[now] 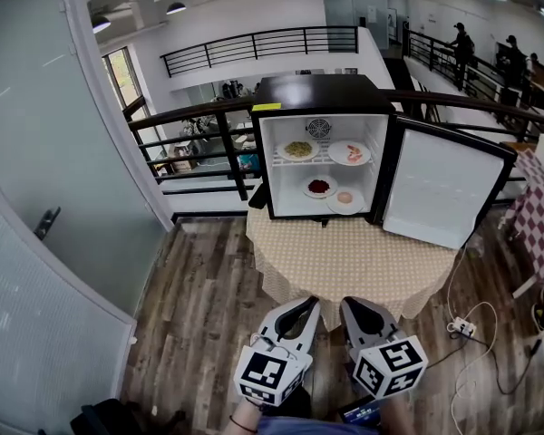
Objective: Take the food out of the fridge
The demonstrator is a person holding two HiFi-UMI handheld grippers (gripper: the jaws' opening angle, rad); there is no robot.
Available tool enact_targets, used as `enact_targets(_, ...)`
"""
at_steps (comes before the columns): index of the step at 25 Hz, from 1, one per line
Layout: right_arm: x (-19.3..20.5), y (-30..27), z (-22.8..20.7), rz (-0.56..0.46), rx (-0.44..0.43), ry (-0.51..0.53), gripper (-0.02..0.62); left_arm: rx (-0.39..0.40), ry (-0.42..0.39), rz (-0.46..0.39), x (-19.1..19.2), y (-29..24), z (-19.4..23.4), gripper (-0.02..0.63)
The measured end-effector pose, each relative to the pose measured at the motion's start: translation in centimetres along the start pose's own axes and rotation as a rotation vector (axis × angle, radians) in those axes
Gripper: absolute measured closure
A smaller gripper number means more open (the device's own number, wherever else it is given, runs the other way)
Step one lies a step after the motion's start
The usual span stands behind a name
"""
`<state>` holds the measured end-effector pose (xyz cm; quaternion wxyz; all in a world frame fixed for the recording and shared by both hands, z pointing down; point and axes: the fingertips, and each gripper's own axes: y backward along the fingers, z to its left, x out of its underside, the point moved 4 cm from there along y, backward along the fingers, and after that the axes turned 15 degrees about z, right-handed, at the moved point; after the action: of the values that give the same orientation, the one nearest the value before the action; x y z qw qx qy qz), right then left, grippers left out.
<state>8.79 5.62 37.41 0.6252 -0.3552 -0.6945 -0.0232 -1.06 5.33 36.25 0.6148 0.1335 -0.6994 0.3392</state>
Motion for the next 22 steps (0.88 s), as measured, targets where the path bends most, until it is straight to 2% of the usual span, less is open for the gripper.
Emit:
enact_targets(10,-4.0,-8.0,-1.6,0.03,0.022,-0.019,0.578,0.037,0.008,0.004,-1.6,-5.2,8.0,0.586)
enact_targets(22,-6.5,-15.2,-3.4,0.046,0.068,-0.056,0.578,0.125,-0.006,0.018,-2.4,-10.1,14.2,0.586)
